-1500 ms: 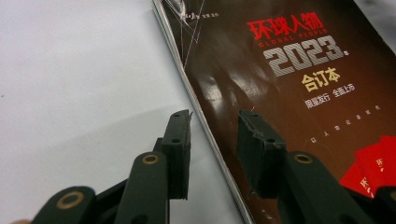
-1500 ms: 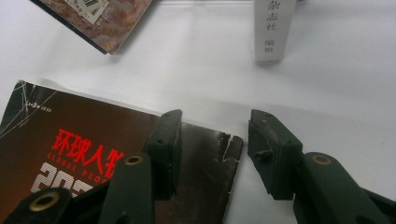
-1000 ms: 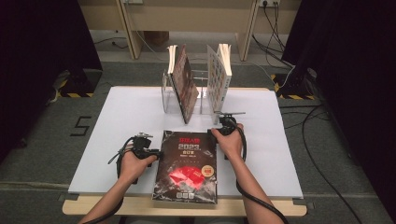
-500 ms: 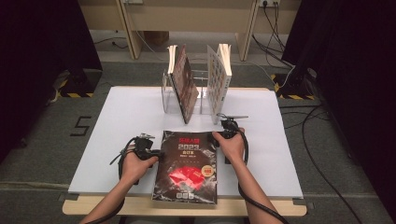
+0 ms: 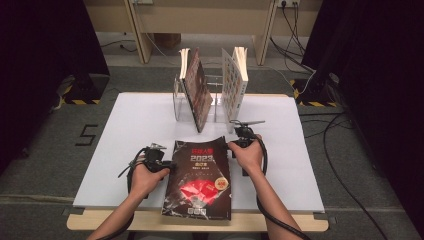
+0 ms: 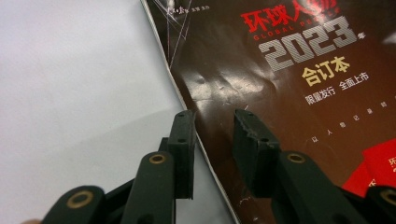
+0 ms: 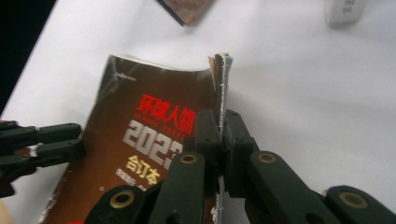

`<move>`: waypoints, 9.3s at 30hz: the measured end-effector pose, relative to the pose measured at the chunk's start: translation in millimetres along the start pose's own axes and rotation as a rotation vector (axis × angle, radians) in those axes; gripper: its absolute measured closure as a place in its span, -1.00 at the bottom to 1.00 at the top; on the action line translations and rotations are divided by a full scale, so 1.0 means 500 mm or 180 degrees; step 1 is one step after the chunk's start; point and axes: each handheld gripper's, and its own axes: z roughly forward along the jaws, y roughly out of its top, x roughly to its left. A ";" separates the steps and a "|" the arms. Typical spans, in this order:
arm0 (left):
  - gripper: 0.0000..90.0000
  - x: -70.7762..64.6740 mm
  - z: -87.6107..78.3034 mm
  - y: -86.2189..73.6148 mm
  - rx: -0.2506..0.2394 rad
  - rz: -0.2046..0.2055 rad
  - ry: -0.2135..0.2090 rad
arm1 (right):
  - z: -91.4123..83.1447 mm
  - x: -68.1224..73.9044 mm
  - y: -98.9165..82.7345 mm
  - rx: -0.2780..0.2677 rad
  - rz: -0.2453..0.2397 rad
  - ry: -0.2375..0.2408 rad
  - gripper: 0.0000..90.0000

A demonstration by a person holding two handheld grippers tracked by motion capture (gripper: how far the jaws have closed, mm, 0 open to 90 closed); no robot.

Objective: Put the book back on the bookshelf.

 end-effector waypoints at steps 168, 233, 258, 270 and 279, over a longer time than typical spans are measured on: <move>-0.19 -0.168 -0.158 0.210 -0.1455 -0.0121 0.0107 | -0.086 0.348 0.120 -0.1872 -0.1234 0.0246 0.94; 0.94 -0.019 -0.243 0.133 -0.1588 -0.0216 0.0086 | -0.156 0.191 0.036 -0.1500 -0.1117 0.0267 0.39; 0.94 0.011 -0.254 0.194 -0.1731 -0.0113 0.0017 | -0.143 -0.040 -0.150 -0.1078 -0.0613 -0.0266 0.41; 0.94 0.010 -0.260 0.231 -0.1961 -0.0090 0.0003 | -0.137 -0.066 -0.170 -0.1068 -0.0552 -0.0387 0.39; 0.94 0.017 -0.246 0.254 -0.2006 -0.0123 0.0006 | -0.132 -0.070 -0.170 -0.1067 -0.0595 -0.0386 0.38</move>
